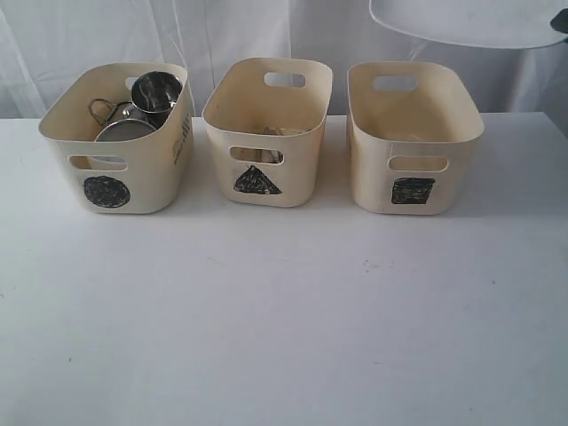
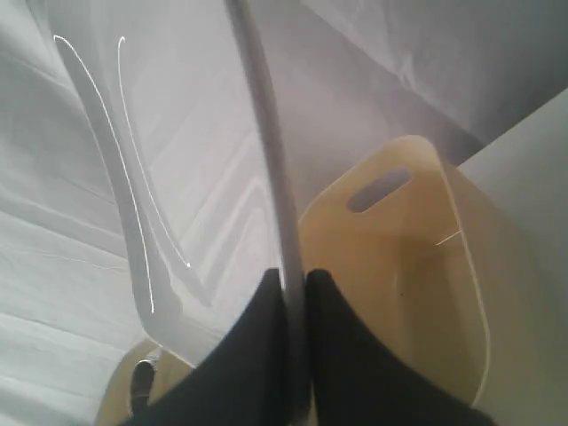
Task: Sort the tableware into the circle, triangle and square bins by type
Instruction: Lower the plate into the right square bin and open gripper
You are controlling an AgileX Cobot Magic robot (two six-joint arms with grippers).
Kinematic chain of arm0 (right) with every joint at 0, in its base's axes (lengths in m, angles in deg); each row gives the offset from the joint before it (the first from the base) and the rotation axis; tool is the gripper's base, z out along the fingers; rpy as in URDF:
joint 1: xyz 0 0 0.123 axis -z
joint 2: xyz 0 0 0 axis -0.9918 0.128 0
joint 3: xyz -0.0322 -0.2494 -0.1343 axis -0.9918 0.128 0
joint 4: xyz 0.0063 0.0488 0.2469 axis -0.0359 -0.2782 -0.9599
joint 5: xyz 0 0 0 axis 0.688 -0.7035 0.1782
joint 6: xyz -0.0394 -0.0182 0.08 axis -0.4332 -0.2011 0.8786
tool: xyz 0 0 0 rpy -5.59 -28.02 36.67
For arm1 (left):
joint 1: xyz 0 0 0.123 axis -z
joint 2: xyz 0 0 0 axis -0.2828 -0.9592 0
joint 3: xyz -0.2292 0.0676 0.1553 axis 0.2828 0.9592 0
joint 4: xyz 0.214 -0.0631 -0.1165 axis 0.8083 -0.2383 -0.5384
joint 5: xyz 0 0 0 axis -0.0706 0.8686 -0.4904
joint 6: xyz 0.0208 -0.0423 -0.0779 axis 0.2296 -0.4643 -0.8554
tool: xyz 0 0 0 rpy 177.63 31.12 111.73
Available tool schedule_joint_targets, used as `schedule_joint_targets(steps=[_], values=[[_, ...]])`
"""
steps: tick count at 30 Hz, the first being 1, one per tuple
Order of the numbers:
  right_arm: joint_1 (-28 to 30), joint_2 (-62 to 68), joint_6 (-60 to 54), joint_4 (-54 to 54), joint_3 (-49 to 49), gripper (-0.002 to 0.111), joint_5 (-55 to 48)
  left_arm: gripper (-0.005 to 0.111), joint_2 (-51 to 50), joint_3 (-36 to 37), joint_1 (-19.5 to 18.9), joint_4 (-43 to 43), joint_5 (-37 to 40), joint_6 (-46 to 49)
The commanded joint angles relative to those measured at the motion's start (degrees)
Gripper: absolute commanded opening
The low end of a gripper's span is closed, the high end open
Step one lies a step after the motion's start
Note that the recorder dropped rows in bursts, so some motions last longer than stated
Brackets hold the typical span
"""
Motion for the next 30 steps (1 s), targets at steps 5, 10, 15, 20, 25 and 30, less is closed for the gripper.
schedule_joint_targets(steps=[5,10,15,20,25,30], values=[[0.0,3.1,-7.6,-1.9,-1.7,0.0,3.8,0.0,0.2,0.5,-0.1,-0.4,0.5,0.0],[-2.4,5.6,-11.0,-1.9,-3.7,0.0,9.1,0.0,0.2,0.5,-0.1,-0.4,0.5,0.0],[-7.9,9.0,-16.3,-2.0,-6.5,0.0,18.4,0.0,0.2,0.5,-0.1,-0.4,0.5,0.0],[-11.0,12.6,-22.3,-2.1,-9.6,0.0,25.6,0.0,0.2,0.5,-0.1,-0.4,0.5,0.0],[-12.0,14.6,-23.3,-1.9,-10.4,0.0,29.9,0.0,0.2,0.5,-0.1,-0.4,0.5,0.0],[-12.0,15.8,-24.7,-1.8,-10.4,0.0,29.6,0.0,0.2,0.5,-0.1,-0.4,0.5,0.0]])
